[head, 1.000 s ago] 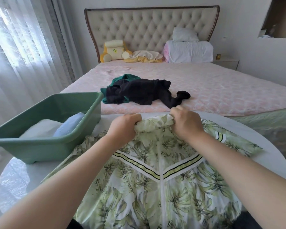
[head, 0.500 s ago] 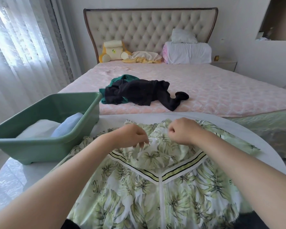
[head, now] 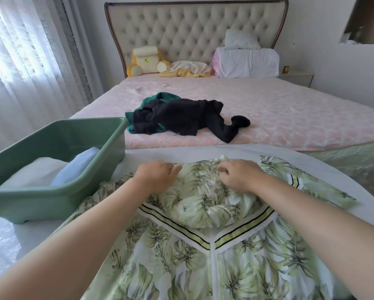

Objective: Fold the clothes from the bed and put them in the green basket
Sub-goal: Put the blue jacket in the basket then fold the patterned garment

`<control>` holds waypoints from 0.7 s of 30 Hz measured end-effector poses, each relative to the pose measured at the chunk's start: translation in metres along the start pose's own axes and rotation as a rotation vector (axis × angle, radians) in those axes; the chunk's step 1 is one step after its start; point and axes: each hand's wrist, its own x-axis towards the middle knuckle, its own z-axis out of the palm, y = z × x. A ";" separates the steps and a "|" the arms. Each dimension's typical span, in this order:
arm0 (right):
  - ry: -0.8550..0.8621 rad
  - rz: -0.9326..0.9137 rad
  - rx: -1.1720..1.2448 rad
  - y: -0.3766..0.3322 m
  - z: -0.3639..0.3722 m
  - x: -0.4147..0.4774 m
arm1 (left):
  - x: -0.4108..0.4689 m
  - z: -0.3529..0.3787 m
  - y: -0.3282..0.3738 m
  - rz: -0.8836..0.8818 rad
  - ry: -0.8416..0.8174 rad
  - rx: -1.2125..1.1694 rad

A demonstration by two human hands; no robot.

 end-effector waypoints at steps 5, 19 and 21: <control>0.184 0.143 0.043 0.023 0.017 0.039 | 0.040 0.017 -0.013 0.090 0.137 -0.003; 0.239 0.333 -0.068 0.039 0.038 0.090 | 0.075 0.050 -0.052 -0.129 0.297 -0.213; 0.318 0.228 -0.131 0.033 0.035 0.084 | 0.072 0.042 -0.041 -0.092 0.373 -0.181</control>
